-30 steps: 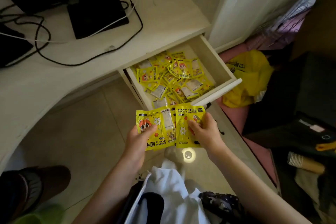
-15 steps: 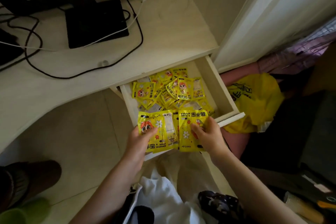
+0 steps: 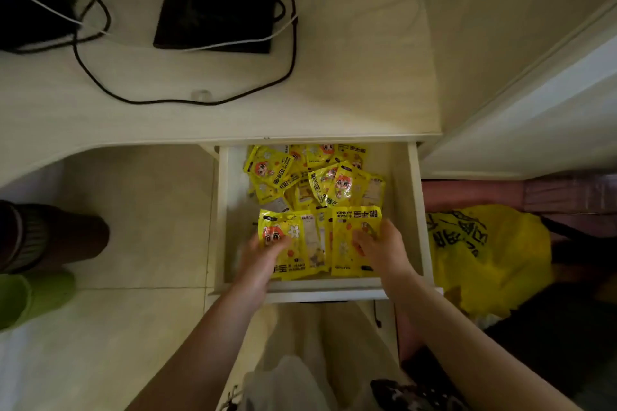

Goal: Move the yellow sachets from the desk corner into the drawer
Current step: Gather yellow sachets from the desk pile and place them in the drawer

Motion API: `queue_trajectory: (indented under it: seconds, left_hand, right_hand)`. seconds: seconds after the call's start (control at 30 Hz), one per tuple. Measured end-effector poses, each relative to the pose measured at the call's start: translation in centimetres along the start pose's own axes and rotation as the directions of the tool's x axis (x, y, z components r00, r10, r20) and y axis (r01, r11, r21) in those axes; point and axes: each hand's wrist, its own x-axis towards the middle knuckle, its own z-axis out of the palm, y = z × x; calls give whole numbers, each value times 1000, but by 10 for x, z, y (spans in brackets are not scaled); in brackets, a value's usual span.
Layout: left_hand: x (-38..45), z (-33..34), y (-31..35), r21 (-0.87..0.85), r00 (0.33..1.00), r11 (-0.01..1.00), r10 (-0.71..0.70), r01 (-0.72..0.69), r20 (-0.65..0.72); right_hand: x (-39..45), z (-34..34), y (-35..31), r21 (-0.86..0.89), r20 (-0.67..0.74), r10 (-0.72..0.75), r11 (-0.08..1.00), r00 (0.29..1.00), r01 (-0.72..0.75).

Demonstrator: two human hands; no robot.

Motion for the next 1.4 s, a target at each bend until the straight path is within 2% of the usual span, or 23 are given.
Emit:
queue_trajectory:
  seconds: [0.13,0.3,0.5,0.67,0.77,0.93,1.13,1.23,1.4]
  left_hand:
    - [26,9,9,46,999,999,-12,13,-30]
    - [71,12,10,120,997,993,-9,17,-71]
    - [97,5,-14,499,997,866,51,-19,-49]
    - [100,-10,-18,603,984,797,104,2,-141]
    - [92,-16,-16,604,981,796,97,24,-168]
    - [72,-18,-19,619,988,785,88,11,-128]
    - [41,-11,-21,553,969,832,163,-35,-183]
    - [25,-9,-22,458,957,886,188,-67,-223]
    - [-4,-7,-35,121,986,988,107,-92,-126]
  right_hand:
    - [37,20,2,-41,28,-2,999,1000,3]
    - [76,38,9,-43,79,72,997,994,-69]
    - [104,13,44,-233,74,144,965,987,-123]
    - [102,-7,45,-289,46,116,952,992,-98]
    - [96,-16,43,-367,17,95,926,995,-82]
    - [84,-26,41,-411,20,77,909,997,-62]
    - [62,-27,26,-432,50,14,902,999,9]
    - [45,-28,22,-372,76,-39,926,996,65]
    - [15,-27,32,-339,132,-91,932,987,131]
